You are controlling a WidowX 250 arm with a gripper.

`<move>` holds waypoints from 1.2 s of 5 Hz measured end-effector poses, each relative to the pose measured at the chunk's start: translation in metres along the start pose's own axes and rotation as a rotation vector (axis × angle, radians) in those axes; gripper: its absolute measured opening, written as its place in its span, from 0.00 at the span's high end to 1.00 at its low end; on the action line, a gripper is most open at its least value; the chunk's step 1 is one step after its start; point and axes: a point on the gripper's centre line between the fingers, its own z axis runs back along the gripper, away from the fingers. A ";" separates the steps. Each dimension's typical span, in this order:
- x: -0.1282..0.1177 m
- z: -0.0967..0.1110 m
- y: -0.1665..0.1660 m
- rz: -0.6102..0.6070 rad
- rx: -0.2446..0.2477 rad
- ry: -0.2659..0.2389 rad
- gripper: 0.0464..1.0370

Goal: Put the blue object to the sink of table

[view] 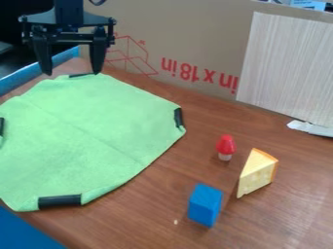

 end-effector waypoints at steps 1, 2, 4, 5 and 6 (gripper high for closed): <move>-0.003 -0.009 -0.001 -0.014 0.013 0.026 0.04; -0.022 -0.021 -0.020 -0.183 -0.032 0.038 0.04; -0.065 -0.036 -0.056 -0.544 -0.199 0.094 0.04; -0.088 -0.029 -0.074 -0.691 -0.282 0.088 0.04; -0.112 -0.020 -0.086 -0.800 -0.346 0.101 0.04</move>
